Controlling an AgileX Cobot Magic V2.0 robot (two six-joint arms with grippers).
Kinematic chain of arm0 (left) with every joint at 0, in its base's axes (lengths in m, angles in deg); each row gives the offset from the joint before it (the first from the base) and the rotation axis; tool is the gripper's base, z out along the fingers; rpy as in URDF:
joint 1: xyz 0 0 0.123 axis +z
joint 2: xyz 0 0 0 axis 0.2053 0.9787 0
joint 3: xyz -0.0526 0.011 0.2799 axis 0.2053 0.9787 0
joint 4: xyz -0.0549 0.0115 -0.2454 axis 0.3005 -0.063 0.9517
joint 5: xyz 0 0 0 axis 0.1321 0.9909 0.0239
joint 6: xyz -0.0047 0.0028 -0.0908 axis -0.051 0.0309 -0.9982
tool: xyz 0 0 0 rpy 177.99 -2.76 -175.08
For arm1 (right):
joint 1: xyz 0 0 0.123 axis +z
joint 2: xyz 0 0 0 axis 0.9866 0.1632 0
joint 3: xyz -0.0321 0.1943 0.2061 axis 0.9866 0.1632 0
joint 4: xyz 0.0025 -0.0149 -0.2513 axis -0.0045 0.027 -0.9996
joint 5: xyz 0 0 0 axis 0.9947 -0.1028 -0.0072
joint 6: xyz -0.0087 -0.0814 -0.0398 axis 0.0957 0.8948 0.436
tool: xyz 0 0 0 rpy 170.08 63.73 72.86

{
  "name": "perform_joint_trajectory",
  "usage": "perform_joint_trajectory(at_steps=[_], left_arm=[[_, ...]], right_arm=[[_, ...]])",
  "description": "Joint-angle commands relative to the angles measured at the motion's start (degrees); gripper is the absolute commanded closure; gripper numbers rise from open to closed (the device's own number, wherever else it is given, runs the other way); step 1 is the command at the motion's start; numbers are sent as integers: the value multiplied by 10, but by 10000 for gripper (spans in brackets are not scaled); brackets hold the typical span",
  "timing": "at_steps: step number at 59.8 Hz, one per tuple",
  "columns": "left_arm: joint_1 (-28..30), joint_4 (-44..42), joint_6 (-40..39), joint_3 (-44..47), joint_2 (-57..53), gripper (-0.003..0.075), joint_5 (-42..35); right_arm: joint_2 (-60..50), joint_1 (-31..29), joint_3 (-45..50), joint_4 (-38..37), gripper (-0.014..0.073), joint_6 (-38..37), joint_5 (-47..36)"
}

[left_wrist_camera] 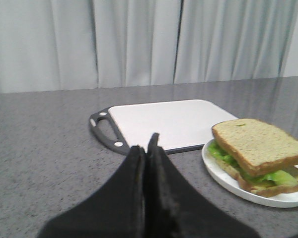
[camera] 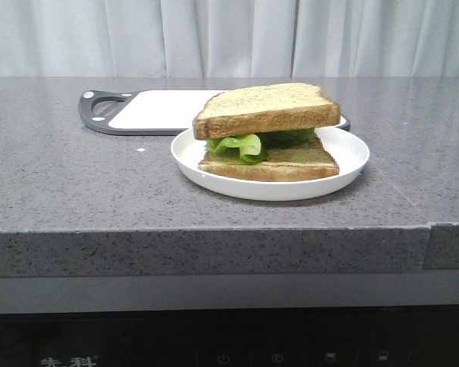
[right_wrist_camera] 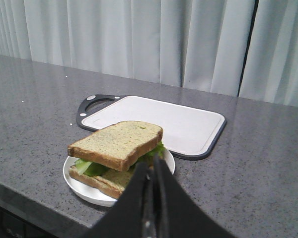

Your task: Left arm grabs bread, right arm adds lettuce

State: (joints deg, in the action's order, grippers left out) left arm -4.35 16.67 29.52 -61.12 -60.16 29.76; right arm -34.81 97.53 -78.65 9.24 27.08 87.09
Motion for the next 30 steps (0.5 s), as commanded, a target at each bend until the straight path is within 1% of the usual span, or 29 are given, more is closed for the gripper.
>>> perform_joint_trajectory(at_steps=[1,3,9,20,26,30], left_arm=[[1,-155,-167,-9,-5,741,-45],[5,-172,-180,-4,-14,741,-45],[37,-172,-180,18,-48,741,-43],[129,-154,-180,88,-129,741,-38],[155,-154,-180,121,-126,741,-39],[160,-154,-180,143,-126,741,-41]], right_arm=[[6,-3,-14,4,654,0,-41],[6,-3,-14,4,654,0,-41],[6,-3,-14,4,654,0,-41],[6,-3,-14,4,654,0,-41],[6,-3,-14,4,654,0,-40],[6,-3,-14,4,654,0,-39]])
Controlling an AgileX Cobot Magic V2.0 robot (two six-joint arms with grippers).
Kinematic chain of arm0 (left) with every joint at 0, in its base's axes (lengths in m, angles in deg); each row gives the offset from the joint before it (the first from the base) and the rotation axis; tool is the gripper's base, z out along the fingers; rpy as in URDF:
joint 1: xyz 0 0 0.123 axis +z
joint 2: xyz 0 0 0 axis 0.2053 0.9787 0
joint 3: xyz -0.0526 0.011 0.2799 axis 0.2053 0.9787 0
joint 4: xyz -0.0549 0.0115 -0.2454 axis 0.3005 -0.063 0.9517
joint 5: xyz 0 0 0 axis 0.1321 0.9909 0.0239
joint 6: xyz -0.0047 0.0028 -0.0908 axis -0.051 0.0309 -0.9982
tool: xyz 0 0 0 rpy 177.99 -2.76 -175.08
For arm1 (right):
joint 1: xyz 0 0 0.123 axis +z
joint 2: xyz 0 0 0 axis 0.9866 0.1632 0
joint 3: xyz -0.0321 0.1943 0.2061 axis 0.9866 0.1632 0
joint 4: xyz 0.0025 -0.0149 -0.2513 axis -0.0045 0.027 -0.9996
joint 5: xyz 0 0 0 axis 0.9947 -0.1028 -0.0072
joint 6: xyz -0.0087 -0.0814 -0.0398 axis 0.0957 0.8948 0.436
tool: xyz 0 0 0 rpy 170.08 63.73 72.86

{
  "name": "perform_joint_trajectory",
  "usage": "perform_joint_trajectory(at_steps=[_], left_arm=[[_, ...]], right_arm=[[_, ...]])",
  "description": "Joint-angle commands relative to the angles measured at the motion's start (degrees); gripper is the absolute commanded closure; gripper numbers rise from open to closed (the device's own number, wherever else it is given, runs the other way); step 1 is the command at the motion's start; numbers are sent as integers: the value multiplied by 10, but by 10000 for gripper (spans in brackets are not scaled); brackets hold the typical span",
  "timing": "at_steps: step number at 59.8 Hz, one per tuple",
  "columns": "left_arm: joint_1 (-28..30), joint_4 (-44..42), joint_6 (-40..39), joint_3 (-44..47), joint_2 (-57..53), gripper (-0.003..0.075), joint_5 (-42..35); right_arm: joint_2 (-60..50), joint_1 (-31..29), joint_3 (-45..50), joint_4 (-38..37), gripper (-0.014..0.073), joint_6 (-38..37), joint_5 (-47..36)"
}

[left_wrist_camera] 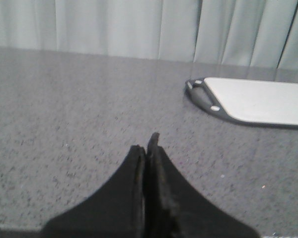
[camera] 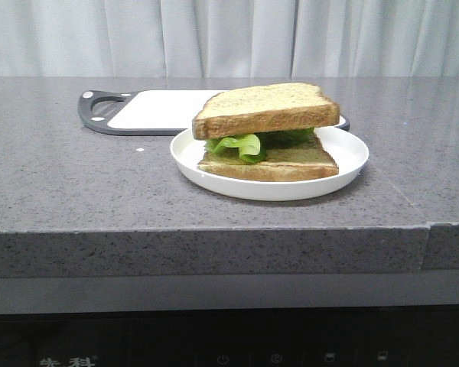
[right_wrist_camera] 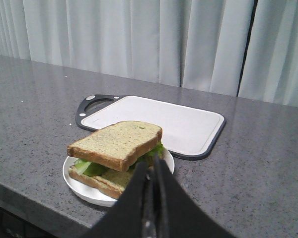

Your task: Left arm grabs bread, right arm adds lettuce

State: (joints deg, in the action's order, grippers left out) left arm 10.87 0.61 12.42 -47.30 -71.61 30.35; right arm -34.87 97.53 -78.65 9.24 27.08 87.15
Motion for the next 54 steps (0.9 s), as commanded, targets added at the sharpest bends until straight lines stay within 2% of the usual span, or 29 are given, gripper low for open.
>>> perform_joint_trajectory(at_steps=[1,10,54], left_arm=[[7,7,-9,11,-11,741,-47],[7,5,-9,65,-11,741,-100],[7,5,-9,64,-10,741,-107]], right_arm=[[7,-3,-14,4,654,0,-40],[7,-3,-14,4,654,0,-39],[7,-3,-14,4,654,0,-38]])
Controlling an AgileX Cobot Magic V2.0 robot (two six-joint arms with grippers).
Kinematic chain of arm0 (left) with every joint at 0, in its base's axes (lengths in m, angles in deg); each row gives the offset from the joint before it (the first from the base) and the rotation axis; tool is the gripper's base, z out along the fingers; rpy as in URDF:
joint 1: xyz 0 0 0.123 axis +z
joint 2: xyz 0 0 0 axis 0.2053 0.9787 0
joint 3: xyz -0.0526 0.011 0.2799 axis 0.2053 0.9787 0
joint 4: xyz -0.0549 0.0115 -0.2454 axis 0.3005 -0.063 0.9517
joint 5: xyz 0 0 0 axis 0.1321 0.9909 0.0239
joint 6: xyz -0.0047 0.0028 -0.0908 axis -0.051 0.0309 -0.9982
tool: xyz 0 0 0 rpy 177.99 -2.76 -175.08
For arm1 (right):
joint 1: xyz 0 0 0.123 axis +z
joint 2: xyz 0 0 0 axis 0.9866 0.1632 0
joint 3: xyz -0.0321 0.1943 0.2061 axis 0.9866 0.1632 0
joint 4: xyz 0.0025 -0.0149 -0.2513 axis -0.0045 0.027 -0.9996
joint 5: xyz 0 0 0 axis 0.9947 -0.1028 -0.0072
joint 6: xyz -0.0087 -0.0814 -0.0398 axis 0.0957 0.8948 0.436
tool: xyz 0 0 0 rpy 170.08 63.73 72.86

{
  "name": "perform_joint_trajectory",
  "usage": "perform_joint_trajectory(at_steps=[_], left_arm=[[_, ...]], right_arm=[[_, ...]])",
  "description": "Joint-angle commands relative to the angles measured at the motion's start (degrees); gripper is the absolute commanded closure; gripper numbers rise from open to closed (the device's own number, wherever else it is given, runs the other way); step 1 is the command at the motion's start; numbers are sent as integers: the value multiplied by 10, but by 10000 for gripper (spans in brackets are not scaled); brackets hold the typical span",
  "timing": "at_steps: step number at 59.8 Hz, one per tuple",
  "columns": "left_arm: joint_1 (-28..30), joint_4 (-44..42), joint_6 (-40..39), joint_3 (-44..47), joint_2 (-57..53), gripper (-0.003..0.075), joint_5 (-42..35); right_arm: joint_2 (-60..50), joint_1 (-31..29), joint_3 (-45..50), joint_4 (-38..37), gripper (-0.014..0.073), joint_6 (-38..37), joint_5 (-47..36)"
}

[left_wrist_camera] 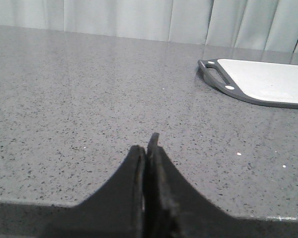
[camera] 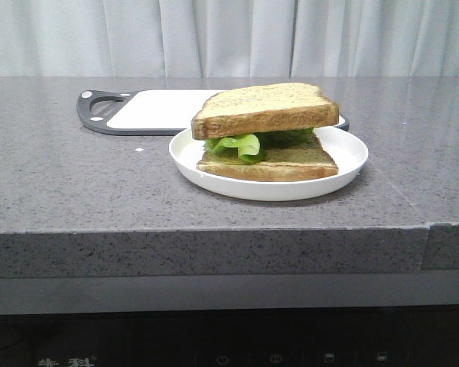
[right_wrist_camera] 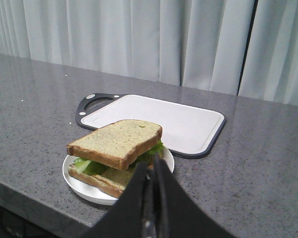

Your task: Left arm grabs bread, right arm adds lettuce

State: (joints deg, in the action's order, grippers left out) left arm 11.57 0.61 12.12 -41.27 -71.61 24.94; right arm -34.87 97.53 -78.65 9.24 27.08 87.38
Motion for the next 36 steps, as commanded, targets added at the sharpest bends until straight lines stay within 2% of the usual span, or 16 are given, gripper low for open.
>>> perform_joint_trajectory(at_steps=[1,13,19,26,36], left_arm=[[0,5,-6,3,-10,741,-53],[0,5,-6,3,-10,741,-53],[0,5,-6,3,-10,741,-53],[0,5,-6,3,-10,741,-53],[0,5,-6,3,-10,741,-53]], right_arm=[[7,-3,-14,4,654,0,-40],[7,-3,-14,4,654,0,-41],[6,-5,5,-6,654,-8,-79],[0,-44,51,-81,654,-84,-131],[-24,-116,122,-136,654,-178,-135]])
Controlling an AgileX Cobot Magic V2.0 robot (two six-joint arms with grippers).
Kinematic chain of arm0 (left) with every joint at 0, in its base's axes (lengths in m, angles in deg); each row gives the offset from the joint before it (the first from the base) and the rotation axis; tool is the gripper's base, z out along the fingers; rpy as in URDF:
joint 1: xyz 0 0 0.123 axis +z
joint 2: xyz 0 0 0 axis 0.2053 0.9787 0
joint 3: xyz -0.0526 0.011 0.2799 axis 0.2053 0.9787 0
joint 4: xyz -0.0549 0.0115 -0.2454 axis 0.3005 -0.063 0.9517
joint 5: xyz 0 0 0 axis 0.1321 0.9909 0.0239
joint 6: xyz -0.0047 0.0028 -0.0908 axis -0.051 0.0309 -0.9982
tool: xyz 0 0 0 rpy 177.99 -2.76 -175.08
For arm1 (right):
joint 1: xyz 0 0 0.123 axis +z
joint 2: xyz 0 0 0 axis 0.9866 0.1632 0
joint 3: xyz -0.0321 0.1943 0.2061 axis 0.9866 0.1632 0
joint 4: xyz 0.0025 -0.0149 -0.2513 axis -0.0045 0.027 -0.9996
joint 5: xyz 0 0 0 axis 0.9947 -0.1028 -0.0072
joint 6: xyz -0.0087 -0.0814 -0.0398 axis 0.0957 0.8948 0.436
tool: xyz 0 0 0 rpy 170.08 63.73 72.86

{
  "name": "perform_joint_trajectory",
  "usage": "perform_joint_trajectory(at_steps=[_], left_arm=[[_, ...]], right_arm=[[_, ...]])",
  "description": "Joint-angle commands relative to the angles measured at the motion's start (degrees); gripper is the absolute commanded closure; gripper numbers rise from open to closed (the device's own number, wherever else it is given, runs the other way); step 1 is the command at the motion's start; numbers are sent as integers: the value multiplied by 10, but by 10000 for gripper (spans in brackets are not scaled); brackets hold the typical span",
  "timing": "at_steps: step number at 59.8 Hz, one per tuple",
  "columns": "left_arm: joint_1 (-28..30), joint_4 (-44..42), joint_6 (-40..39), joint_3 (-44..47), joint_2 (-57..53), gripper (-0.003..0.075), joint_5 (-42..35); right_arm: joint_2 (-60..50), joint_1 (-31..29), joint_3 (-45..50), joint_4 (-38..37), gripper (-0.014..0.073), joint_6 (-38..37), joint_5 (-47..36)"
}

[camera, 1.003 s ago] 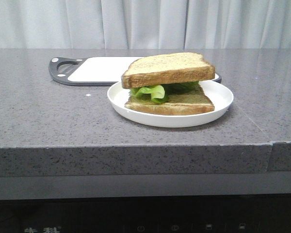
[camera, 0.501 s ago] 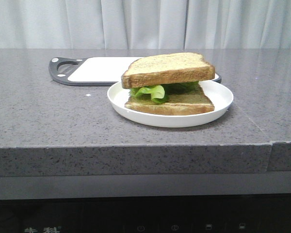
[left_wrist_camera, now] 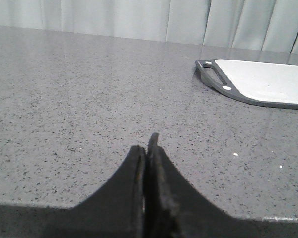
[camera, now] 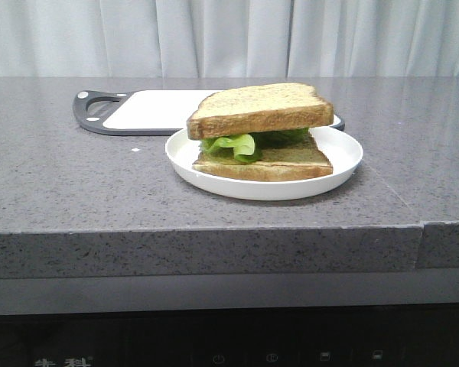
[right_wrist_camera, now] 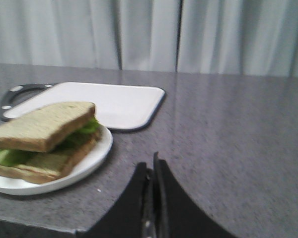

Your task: Left arm grabs bread, right arm adds lettuce

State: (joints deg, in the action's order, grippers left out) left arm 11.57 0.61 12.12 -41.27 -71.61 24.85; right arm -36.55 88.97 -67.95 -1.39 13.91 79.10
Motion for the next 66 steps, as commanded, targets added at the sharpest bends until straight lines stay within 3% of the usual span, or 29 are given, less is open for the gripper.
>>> perform_joint_trajectory(at_steps=[1,18,66], left_arm=[[0,5,-6,3,-10,741,-52],[0,5,-6,3,-10,741,-52],[0,5,-6,3,-10,741,-52]], right_arm=[[-10,-34,21,-32,654,-53,-52],[-37,-57,114,-60,654,-75,-113],[-37,-57,113,-60,654,-74,-101]])
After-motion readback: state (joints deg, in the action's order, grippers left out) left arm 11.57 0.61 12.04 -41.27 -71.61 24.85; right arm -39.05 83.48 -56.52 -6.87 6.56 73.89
